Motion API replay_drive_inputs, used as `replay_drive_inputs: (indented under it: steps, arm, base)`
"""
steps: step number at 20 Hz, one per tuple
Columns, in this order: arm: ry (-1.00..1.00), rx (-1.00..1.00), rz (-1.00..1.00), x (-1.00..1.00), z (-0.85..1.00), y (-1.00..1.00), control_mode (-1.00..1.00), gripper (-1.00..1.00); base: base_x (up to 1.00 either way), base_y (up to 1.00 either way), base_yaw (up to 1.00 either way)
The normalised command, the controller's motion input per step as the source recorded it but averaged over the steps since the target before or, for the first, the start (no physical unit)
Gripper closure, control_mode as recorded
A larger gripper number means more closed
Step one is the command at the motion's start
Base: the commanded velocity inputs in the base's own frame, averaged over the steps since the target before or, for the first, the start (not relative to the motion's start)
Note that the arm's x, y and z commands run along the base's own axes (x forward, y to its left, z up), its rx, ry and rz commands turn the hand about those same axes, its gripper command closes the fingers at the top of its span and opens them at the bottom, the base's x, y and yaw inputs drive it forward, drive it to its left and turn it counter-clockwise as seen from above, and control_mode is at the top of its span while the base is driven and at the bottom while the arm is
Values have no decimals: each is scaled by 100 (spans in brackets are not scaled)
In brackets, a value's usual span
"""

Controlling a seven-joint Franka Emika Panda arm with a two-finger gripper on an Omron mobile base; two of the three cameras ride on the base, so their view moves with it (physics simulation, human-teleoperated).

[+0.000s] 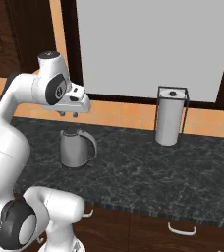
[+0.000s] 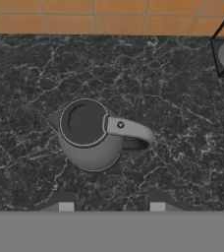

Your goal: Navigate to the toaster oven.

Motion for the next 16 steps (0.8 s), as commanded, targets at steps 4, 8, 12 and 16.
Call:
replay_drive_inputs:
  steps: [4,8,12,16]
  arm:
    - [0,0,0,0,0,0,100,-100]
    - [0,0,0,0,0,0,100,-100]
    - [0,0,0,0,0,0,100,-100]
    - [0,0,0,0,0,0,100,-100]
  base:
    - [-1,0,0]
    - [-51,0,2]
    - [-93,-8,30]
    - [-92,-7,48]
